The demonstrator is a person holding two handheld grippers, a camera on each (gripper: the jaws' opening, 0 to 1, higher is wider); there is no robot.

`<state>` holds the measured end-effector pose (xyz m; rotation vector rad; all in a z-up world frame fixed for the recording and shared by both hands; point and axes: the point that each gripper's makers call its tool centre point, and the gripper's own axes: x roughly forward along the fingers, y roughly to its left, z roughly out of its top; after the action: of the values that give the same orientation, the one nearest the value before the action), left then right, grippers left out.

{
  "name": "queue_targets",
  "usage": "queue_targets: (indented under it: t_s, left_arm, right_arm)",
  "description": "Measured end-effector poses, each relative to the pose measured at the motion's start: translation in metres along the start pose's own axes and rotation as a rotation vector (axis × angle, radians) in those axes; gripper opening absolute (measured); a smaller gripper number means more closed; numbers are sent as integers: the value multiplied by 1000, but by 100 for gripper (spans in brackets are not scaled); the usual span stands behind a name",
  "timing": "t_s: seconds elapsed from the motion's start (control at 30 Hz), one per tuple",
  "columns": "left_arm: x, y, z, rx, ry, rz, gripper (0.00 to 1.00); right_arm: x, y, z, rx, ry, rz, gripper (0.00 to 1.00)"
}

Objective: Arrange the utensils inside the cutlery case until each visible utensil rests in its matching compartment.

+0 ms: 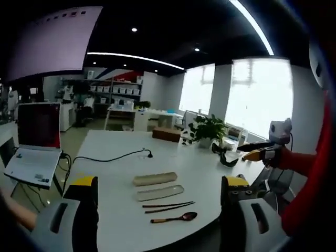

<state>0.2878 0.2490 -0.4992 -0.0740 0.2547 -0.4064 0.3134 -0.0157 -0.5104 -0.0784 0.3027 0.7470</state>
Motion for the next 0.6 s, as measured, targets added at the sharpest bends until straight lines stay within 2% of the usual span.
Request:
queue_targets:
  t_s: [0.03, 0.1, 0.13, 0.17, 0.2, 0.27, 0.33, 0.37, 0.4, 0.43, 0.47, 0.53, 0.57, 0.6]
  left_arm:
    - [0, -1, 1, 6, -9, -1, 100]
    - [1, -2, 13, 66, -81, -4, 100]
    - [-1, 0, 14, 66, -88, 16, 98]
    - [-1, -1, 12, 59, -79, 8, 96]
    - [-1, -2, 12, 45, -71, -2, 97]
    - [0, 2, -1, 10, 6, 27, 100]
    - [-1, -2, -1, -1, -12, -2, 100]
    - [-2, -3, -3, 7, -7, 0, 100]
    - [-3, -2, -6, 19, 3, 9, 100]
    - [-3, -1, -7, 24, 1, 16, 100]
    - [-4, 1, -7, 26, -4, 23, 100]
    - [-4, 5, -8, 1, -7, 38, 100]
    - [-3, 6, -8, -14, -12, 41, 100]
    - [-3, 5, -10, -40, -7, 28, 100]
  right_arm:
    - [0, 2, -1, 6, 1, 7, 48]
    - [2, 7, 2, 24, -21, 26, 55]
    - [2, 8, 3, 25, -28, 26, 58]
    - [3, 8, 2, 21, -26, 23, 58]
    - [4, 9, -1, 20, -14, 21, 55]
    - [5, 10, -5, 16, 2, 24, 52]
    - [6, 13, -7, -10, 17, 25, 51]
    - [6, 13, -11, -54, 42, 23, 49]
    - [5, 10, -16, -105, 75, 13, 40]
    - [5, 10, -17, -99, 78, 7, 32]
    - [6, 14, -15, -70, 68, 35, 29]
    - [7, 15, -12, -16, 45, 35, 42]
    - [7, 15, -12, -23, 46, 31, 49]
    - [7, 14, -13, -31, 48, 27, 48]
